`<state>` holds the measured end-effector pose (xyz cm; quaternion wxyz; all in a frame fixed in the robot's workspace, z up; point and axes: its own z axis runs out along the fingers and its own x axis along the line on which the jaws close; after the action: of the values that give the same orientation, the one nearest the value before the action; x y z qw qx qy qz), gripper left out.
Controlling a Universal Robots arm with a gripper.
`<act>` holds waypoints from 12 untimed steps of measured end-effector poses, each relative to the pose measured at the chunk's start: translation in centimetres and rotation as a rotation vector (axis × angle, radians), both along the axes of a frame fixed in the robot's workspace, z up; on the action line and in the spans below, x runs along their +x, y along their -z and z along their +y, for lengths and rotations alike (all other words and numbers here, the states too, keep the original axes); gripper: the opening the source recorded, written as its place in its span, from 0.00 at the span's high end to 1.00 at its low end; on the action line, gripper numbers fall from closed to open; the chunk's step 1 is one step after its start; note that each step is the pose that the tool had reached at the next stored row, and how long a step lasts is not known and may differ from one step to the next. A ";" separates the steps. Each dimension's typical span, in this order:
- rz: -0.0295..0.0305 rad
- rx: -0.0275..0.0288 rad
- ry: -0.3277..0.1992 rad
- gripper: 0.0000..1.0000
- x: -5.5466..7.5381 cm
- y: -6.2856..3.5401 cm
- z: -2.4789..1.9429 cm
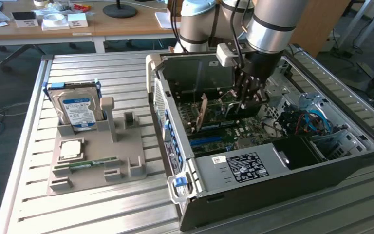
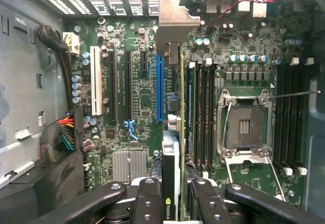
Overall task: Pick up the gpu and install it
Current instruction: 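Insert the gpu into the slot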
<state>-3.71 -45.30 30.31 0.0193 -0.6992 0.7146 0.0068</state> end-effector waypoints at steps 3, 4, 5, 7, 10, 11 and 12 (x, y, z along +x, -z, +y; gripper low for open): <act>0.0001 -0.0003 -0.001 0.73 0.0 0.10 0.00; 0.0001 -0.0002 -0.002 0.73 0.0 0.10 0.00; 0.0001 -0.0003 -0.002 0.73 0.0 0.10 0.00; 0.0000 0.0000 -0.002 0.73 -0.1 0.13 0.00; 0.0000 0.0000 -0.001 0.73 -0.3 0.15 0.00; 0.0000 0.0001 -0.001 0.73 -0.3 0.15 0.00; 0.0000 0.0002 -0.002 0.73 -0.3 0.16 -0.08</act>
<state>-4.00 -45.38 30.16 0.0194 -0.6998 0.7141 0.0068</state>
